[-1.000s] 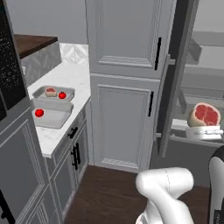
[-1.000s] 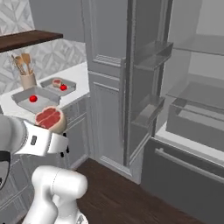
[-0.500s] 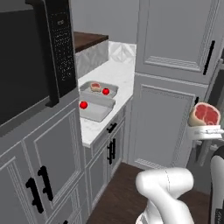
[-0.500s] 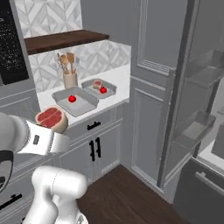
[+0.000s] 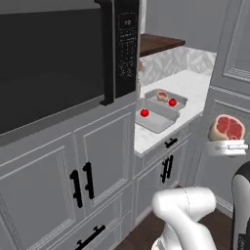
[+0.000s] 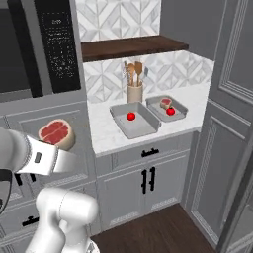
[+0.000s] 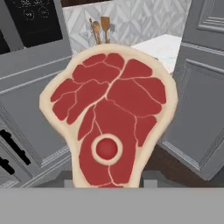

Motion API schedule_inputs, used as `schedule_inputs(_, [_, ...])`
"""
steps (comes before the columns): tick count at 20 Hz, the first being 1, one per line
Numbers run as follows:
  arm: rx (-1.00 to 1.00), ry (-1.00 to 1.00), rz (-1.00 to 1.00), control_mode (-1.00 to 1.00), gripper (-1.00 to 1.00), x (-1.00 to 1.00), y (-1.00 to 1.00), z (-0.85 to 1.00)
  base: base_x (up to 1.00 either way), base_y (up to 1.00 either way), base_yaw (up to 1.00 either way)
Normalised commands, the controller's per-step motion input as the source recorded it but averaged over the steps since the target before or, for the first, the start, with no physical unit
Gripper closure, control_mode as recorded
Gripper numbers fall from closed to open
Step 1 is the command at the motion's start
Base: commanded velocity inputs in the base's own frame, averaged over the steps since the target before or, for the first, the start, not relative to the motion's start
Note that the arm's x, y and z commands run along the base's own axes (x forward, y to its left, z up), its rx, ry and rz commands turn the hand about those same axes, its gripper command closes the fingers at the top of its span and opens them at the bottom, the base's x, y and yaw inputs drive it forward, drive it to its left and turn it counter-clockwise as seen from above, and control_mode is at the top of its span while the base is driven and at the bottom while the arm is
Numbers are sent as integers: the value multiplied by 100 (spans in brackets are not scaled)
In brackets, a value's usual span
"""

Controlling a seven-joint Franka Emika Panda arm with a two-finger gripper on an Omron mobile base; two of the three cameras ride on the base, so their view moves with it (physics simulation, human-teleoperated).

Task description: Place one tomato and one steak in each tupperware on the nearby counter, to pack two identical lunches.

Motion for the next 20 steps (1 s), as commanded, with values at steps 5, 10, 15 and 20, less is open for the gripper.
schedule_inputs(5, [0, 0, 0, 100, 100, 0, 0, 0, 61, -9, 41])
schedule_inputs(10, [0, 0, 0, 100, 100, 0, 0, 0, 50, -57, 12])
schedule_inputs(15, [0, 0, 0, 100, 100, 0, 0, 0, 68, -18, 0])
schedule_inputs(20, [0, 0, 0, 100, 100, 0, 0, 0, 89, -1, 0])
